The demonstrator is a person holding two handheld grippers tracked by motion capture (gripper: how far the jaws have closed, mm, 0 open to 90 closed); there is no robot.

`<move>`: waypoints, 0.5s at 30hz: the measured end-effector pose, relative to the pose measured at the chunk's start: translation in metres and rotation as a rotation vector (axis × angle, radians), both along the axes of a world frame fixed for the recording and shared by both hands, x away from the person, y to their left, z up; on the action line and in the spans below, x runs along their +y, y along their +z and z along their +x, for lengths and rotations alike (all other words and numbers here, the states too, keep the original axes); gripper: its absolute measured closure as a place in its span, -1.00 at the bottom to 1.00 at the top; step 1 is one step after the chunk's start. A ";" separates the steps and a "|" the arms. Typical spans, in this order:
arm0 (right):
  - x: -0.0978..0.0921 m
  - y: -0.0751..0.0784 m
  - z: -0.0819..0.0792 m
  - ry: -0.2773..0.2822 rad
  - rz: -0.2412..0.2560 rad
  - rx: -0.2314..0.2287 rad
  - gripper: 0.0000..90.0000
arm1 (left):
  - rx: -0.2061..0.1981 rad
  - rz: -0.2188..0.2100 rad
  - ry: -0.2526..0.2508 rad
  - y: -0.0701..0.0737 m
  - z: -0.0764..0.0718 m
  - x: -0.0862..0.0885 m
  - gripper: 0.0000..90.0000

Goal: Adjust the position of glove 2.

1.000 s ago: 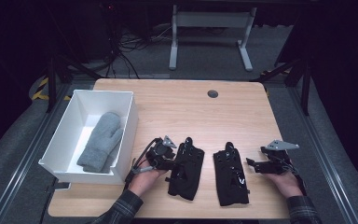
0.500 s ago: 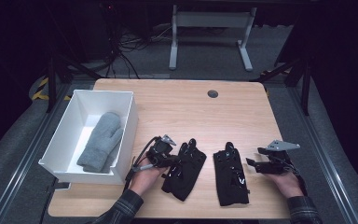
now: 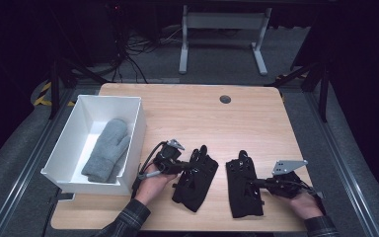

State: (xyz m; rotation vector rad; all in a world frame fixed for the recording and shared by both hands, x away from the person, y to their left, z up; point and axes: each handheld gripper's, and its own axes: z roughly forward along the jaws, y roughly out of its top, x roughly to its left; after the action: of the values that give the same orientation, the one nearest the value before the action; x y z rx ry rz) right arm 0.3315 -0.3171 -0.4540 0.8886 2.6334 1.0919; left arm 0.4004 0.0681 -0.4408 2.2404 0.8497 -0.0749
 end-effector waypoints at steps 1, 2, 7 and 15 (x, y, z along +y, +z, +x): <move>0.002 -0.001 0.000 0.016 0.009 0.007 1.00 | 0.000 -0.004 0.000 0.000 0.000 0.000 0.95; 0.004 -0.001 0.000 0.024 0.010 0.010 1.00 | 0.000 -0.008 0.001 0.001 0.000 0.000 0.95; 0.014 -0.001 -0.001 0.050 0.008 0.011 1.00 | 0.003 -0.022 0.005 0.003 0.002 0.001 0.95; 0.029 -0.002 0.000 0.072 0.015 0.021 1.00 | 0.021 -0.073 -0.012 0.009 0.001 0.003 0.95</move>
State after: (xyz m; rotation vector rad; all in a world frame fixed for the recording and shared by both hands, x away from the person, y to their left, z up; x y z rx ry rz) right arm 0.3317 -0.2880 -0.4556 0.8182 2.6978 1.1268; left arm 0.4016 0.0711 -0.4319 2.1803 0.8320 -0.1324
